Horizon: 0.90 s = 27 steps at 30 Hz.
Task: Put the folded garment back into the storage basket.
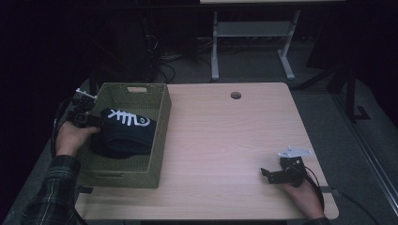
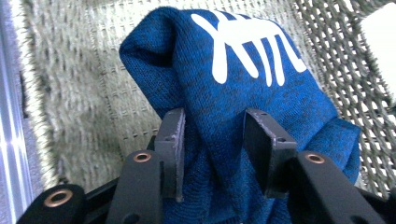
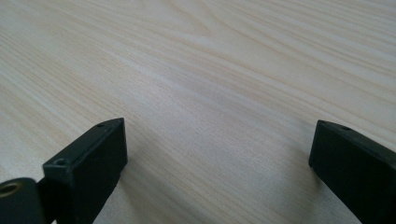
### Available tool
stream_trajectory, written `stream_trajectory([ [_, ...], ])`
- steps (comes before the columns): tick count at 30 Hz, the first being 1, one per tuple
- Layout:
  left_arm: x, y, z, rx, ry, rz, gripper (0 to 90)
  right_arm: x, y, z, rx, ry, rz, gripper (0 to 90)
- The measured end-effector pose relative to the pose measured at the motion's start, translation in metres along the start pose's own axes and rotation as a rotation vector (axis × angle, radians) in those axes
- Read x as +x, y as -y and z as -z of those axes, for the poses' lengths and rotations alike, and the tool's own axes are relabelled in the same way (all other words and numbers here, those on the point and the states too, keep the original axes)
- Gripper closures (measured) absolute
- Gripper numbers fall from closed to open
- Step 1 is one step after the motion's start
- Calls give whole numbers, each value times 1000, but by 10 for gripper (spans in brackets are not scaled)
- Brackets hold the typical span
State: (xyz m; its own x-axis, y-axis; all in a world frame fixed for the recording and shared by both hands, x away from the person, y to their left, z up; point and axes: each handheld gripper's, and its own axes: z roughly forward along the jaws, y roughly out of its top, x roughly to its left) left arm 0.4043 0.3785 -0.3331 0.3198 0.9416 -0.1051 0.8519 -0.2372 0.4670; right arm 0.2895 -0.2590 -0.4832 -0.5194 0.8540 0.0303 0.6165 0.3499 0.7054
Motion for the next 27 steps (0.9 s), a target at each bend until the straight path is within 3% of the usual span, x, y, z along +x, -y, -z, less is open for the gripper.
stream_trajectory([
  [11, 1, 2, 7, -40, 8, 36, 476, 0, 0, 0, 0, 0, 0, 39],
  [17, -13, 1, 14, -115, 21, 32, 357, 0, 0, 0, 0, 0, 0, 39],
  [19, -19, 0, 16, -135, 32, 34, 280, 0, 0, 0, 0, 0, 0, 39],
  [27, -48, -2, 20, -194, 54, -13, 196, 0, 0, 0, 0, 1, 0, 39],
])
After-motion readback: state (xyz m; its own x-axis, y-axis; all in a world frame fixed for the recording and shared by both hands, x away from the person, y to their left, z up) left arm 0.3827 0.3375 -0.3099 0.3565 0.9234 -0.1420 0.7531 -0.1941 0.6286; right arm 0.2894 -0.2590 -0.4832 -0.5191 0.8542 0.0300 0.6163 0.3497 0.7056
